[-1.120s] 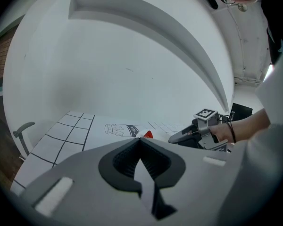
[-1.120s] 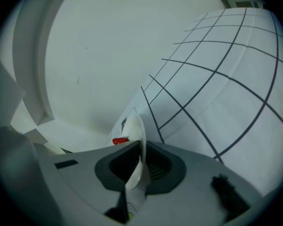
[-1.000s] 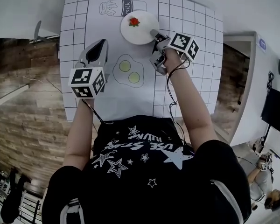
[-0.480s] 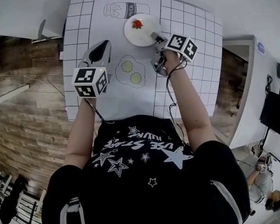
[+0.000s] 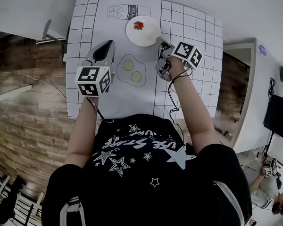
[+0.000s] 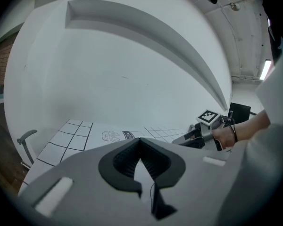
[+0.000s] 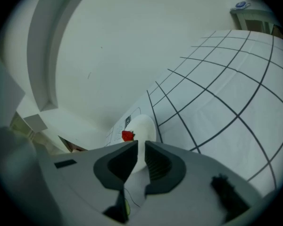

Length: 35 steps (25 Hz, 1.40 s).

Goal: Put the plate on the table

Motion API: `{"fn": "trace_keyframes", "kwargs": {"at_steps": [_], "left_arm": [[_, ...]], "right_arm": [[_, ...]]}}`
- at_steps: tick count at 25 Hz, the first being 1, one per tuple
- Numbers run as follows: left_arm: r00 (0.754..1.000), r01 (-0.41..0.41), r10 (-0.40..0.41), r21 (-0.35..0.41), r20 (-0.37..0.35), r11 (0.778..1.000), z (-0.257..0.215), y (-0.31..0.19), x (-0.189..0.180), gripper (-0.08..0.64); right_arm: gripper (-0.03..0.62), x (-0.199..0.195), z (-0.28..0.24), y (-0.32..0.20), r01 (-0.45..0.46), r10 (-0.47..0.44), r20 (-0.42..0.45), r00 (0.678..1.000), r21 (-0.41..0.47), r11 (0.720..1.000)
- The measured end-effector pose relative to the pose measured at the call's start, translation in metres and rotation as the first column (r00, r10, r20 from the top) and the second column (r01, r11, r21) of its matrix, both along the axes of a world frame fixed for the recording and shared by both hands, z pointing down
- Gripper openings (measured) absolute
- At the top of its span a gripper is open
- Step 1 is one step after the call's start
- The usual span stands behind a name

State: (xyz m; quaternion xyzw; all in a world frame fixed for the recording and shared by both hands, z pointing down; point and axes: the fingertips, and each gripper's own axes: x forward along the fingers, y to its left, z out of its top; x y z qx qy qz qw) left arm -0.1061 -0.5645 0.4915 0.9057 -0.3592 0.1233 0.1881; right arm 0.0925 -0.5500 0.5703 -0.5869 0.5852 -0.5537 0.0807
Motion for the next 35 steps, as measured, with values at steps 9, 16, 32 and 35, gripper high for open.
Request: {"fn": "trace_keyframes", "kwargs": {"at_steps": [9, 16, 32, 35], "left_arm": [[1.000, 0.014, -0.015, 0.036, 0.007, 0.999, -0.026, 0.028, 0.004, 0.009], [1.000, 0.005, -0.006, 0.082, 0.016, 0.997, -0.048, 0.061, 0.031, 0.009], [0.998, 0.051, -0.054, 0.154, 0.015, 0.987, -0.076, 0.153, 0.095, 0.009], [0.997, 0.068, -0.071, 0.159, 0.016, 0.985, -0.076, 0.171, 0.103, 0.009]], "right_arm": [[0.020, -0.030, -0.039, 0.027, 0.173, -0.172, -0.020, 0.985, 0.146, 0.974], [0.015, -0.017, -0.082, 0.060, 0.236, -0.227, -0.064, 0.972, 0.262, 0.936], [0.017, 0.042, -0.120, 0.148, 0.309, -0.306, -0.072, 0.949, 0.395, 0.865], [0.017, 0.046, -0.121, 0.162, 0.342, -0.341, -0.077, 0.937, 0.403, 0.849]]}}
